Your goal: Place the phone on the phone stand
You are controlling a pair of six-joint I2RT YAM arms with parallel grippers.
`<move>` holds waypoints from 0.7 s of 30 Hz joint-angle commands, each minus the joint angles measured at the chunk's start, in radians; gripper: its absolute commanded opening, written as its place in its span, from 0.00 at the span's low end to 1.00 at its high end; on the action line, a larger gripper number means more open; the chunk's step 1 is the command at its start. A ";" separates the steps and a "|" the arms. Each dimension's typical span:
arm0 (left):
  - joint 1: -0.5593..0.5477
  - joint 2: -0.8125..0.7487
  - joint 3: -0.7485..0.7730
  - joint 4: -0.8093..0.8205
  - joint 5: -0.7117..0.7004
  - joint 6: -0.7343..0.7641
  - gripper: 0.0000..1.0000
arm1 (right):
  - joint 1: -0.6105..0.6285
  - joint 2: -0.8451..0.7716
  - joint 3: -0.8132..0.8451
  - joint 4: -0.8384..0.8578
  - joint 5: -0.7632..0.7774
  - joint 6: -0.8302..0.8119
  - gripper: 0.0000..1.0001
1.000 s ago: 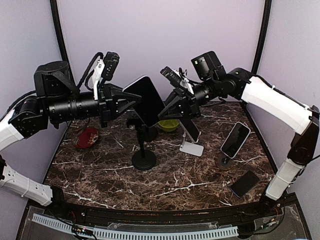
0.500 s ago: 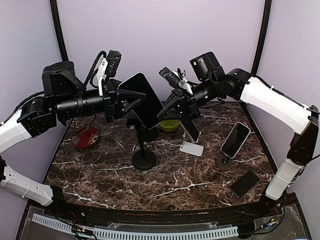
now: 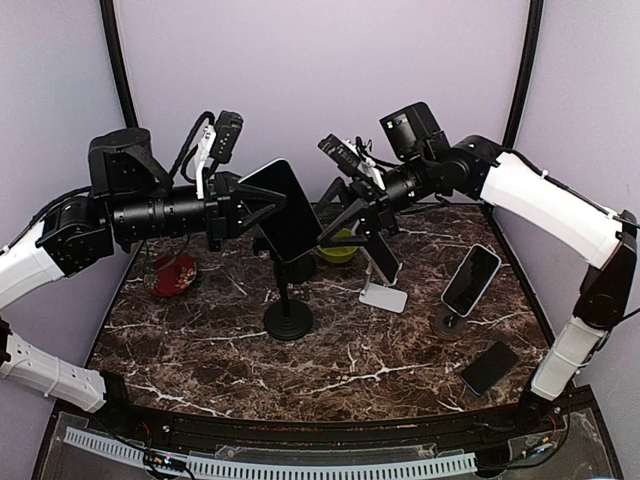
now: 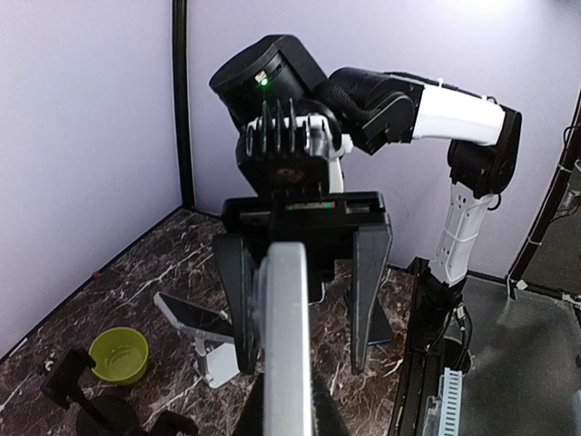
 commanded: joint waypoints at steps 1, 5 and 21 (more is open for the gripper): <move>0.006 -0.079 0.068 -0.125 -0.076 0.064 0.00 | -0.012 0.018 0.011 -0.003 0.122 -0.061 0.62; 0.006 -0.115 0.086 -0.231 -0.120 0.067 0.00 | -0.012 0.071 0.037 -0.017 0.191 -0.079 0.62; 0.006 -0.150 0.088 -0.343 -0.108 0.089 0.00 | 0.000 0.274 0.197 -0.051 0.241 -0.046 0.58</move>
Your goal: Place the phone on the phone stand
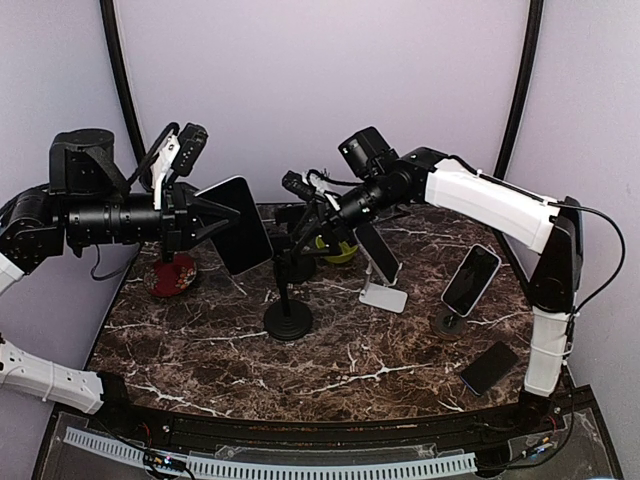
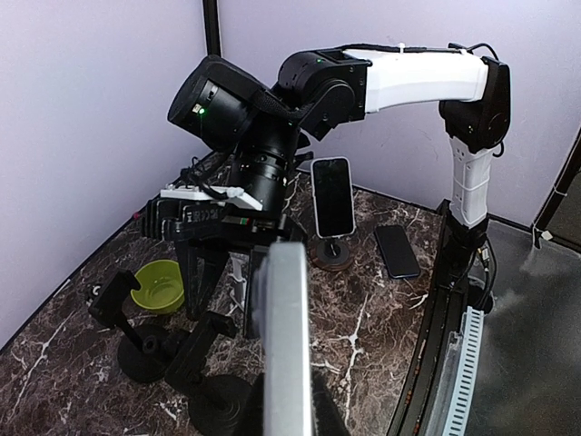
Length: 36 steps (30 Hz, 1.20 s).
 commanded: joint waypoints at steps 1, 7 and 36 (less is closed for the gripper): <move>0.006 -0.036 0.001 0.042 -0.009 0.022 0.00 | 0.008 0.002 0.045 0.005 -0.004 0.006 0.55; 0.006 -0.029 -0.008 0.043 -0.012 0.026 0.00 | 0.007 0.000 0.036 0.020 -0.023 0.010 0.52; 0.006 -0.006 -0.006 0.051 0.029 0.024 0.00 | 0.009 0.020 0.039 0.047 -0.043 0.073 0.32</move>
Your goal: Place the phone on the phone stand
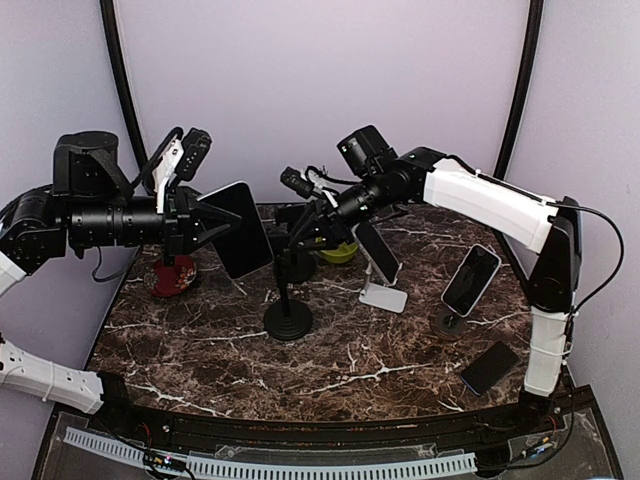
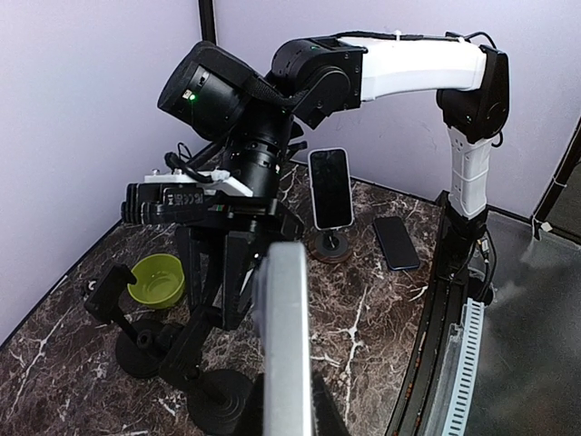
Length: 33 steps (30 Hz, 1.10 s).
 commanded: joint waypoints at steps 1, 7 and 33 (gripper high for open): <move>0.006 -0.004 0.003 0.062 0.024 0.014 0.00 | 0.006 0.009 0.027 0.028 -0.017 0.011 0.27; 0.006 0.076 0.054 0.043 0.114 0.028 0.00 | 0.005 -0.036 0.012 0.013 -0.021 -0.009 0.10; 0.115 0.333 0.014 0.386 0.627 0.035 0.00 | -0.005 -0.302 -0.318 -0.004 -0.233 -0.131 0.00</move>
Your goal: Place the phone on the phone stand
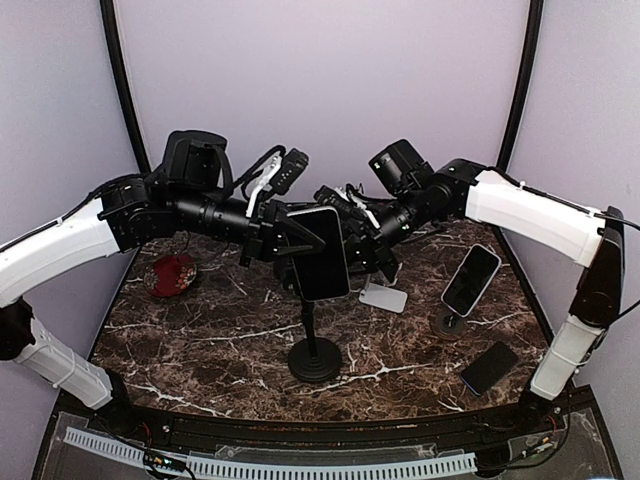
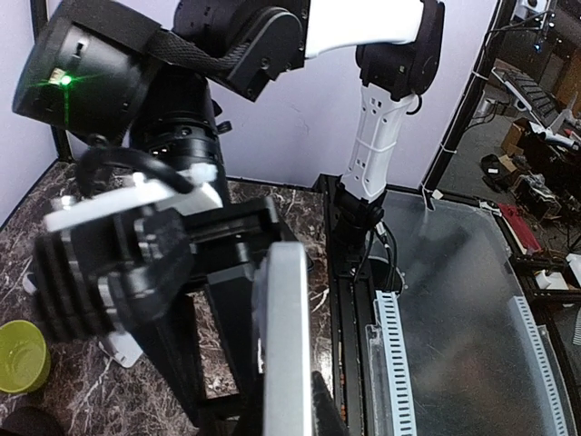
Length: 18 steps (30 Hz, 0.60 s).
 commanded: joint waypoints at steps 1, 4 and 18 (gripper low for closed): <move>0.068 -0.024 -0.036 0.157 0.119 -0.016 0.00 | 0.000 -0.043 -0.003 0.040 -0.075 -0.005 0.00; 0.099 -0.020 -0.060 0.170 0.166 -0.023 0.00 | 0.000 -0.042 -0.002 0.036 -0.081 -0.006 0.00; 0.173 0.009 -0.095 0.121 0.193 0.000 0.00 | 0.000 -0.031 0.015 0.034 -0.100 -0.001 0.00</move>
